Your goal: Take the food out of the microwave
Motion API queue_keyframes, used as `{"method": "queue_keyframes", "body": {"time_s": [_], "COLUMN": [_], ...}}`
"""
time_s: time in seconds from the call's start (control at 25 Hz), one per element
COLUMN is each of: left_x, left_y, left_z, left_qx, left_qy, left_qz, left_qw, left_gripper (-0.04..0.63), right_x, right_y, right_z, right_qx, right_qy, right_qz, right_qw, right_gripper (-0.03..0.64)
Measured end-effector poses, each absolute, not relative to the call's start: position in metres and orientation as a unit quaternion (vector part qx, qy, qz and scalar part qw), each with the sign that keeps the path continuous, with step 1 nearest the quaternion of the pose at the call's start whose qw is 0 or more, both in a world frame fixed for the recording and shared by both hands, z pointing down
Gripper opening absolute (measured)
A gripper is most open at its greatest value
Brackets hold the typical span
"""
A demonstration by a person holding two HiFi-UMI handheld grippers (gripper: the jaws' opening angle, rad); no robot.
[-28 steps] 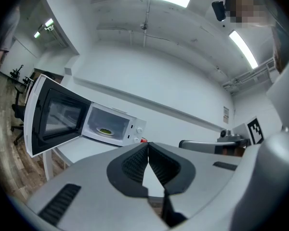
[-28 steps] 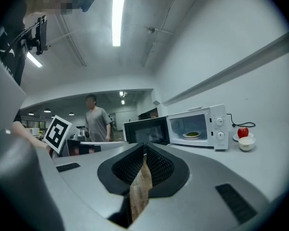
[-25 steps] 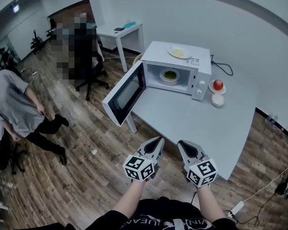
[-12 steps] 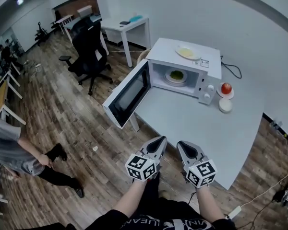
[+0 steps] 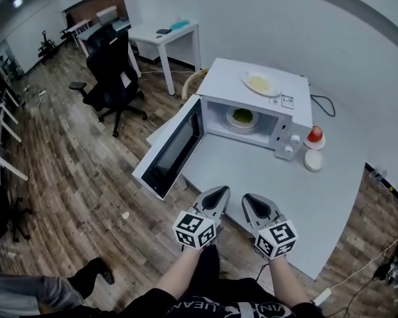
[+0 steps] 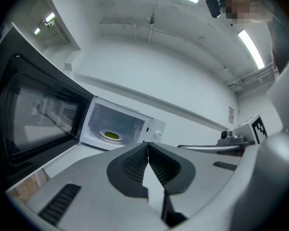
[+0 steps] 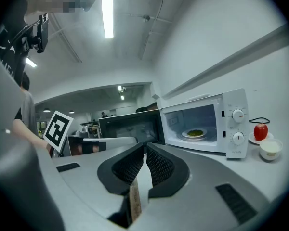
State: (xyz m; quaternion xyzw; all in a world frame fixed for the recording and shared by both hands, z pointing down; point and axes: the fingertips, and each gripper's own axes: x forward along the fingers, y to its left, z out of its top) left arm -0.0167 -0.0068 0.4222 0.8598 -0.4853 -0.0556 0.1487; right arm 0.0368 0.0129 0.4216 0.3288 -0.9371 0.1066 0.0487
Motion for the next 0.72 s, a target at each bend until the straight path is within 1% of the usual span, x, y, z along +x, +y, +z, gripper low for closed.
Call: {"method": "queue_keyframes", "body": {"time_s": [0.72], "left_x": [-0.036], "left_y": [-0.121], "left_z": [0.440], "left_qx": [0.881], "left_qy": [-0.443], "left_qz": [-0.038], "left_qw": [0.158], "left_gripper": [0.008], "right_x": [0.000], "right_y": [-0.101], "right_z": [0.448], "right_qx": [0.366], "right_qy": [-0.920], "right_qz": [0.122], "right_qw": [0.063], "right_gripper": [0.038]}}
